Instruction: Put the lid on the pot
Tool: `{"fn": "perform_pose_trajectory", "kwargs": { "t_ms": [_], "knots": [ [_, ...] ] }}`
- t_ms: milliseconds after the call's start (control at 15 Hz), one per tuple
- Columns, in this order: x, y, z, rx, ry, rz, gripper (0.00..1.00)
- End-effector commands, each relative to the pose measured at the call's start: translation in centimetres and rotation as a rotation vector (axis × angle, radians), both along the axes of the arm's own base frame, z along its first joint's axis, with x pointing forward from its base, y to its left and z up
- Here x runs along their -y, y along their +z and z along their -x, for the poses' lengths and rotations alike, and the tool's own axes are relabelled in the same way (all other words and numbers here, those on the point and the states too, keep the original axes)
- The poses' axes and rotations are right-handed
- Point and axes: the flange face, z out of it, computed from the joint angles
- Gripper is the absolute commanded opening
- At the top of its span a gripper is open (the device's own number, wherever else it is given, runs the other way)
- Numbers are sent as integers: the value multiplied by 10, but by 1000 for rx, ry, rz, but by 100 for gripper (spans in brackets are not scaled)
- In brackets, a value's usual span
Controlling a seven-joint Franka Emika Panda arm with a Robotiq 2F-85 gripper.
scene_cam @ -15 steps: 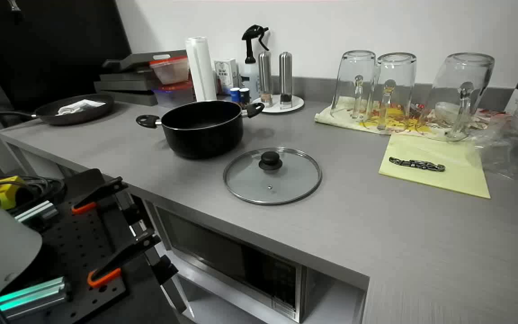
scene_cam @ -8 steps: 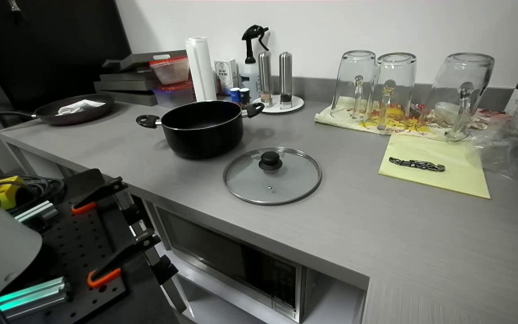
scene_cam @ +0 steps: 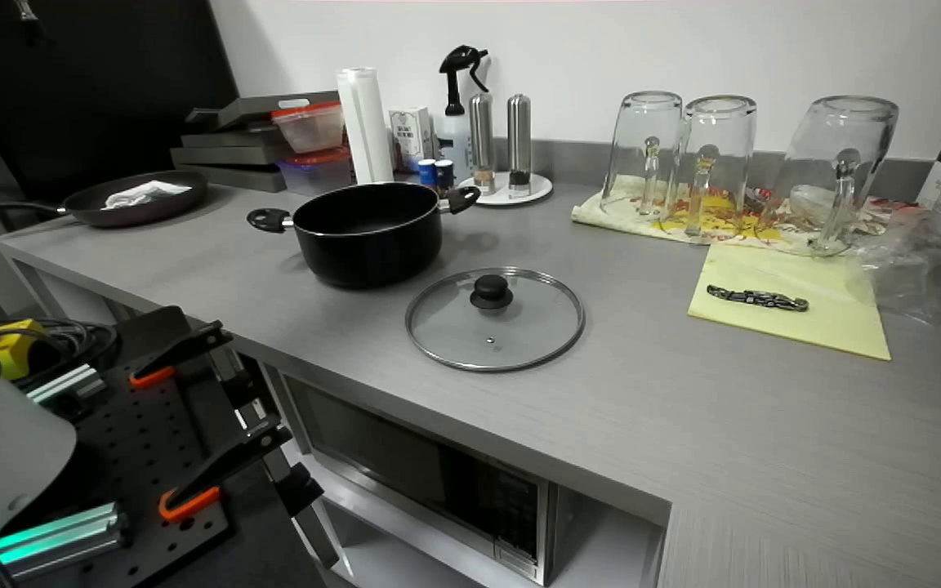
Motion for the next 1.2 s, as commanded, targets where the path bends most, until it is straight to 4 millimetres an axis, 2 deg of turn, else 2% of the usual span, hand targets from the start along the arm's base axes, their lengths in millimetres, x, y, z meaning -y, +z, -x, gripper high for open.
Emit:
{"fn": "perform_pose_trajectory", "kwargs": {
  "t_ms": [0,800,1133],
  "knots": [
    [-1,-37,-20,-23,-11,-5,100],
    [14,-199,-86,-59,-126,32,100],
    [17,-247,-106,-104,-132,34,100]
  ]
}}
